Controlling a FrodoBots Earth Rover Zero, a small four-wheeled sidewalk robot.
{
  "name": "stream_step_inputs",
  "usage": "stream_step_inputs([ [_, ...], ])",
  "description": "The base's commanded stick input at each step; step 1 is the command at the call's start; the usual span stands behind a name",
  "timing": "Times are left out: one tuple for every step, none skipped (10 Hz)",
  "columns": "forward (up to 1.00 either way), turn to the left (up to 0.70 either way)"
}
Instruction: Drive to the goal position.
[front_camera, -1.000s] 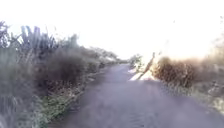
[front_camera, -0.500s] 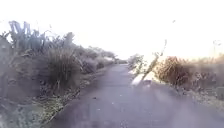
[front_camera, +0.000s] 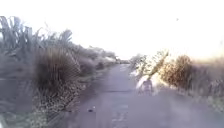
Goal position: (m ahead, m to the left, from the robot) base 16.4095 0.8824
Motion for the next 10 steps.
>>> stream_step_inputs([
  [0.85, 0.0],
  [0.85, 0.0],
  [0.85, -0.34],
  [0.85, -0.34],
  [0.85, -0.34],
  [0.85, -0.34],
  [0.85, -0.34],
  [0.85, -0.14],
  [0.85, 0.0],
  [0.85, 0.0],
])
